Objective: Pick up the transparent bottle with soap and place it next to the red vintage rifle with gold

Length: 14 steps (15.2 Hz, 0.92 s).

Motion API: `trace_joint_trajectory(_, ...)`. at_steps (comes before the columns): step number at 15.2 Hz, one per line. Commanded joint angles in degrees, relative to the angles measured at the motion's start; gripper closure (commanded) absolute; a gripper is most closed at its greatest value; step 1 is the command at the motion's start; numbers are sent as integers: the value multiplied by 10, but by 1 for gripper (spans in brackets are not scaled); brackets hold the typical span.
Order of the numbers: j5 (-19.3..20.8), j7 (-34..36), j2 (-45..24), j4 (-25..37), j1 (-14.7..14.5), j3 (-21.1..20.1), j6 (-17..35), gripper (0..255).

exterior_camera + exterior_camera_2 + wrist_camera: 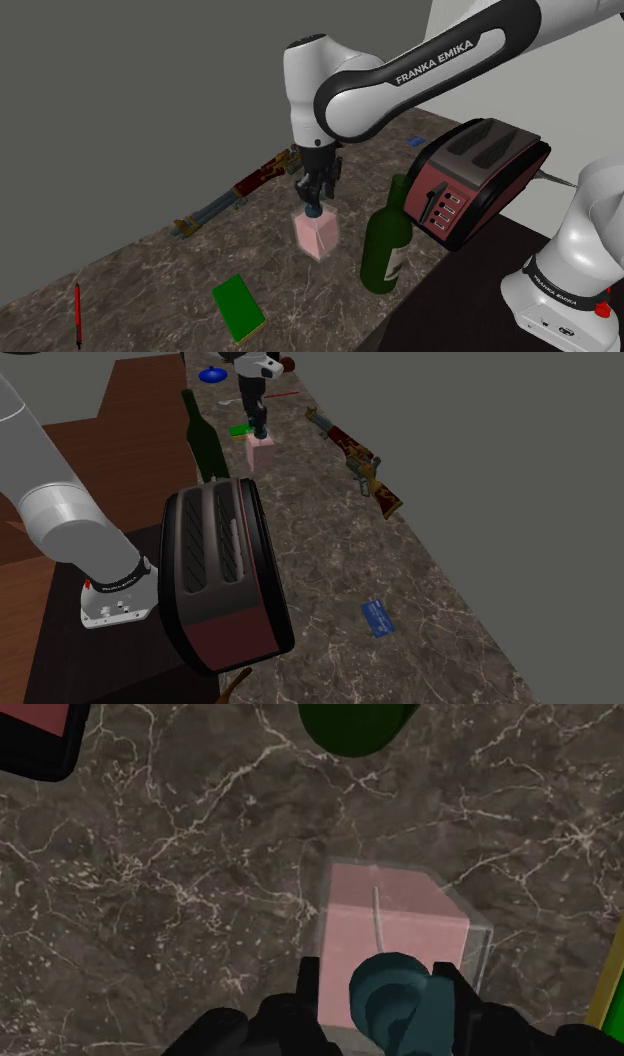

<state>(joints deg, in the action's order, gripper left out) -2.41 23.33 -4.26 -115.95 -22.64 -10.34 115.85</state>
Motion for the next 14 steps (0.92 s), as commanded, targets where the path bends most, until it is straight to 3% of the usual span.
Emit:
trace_joint_trajectory(1,0,0,-1,-1,0,0,0,0)
trace_joint_trajectory(5,0,0,-1,0,0,0,0,0)
trace_joint_trajectory(9,-1,-1,14,55,2,2,-71,0)
trace_joint_trajectory(14,-1,-1,14,55,2,2,-71,0)
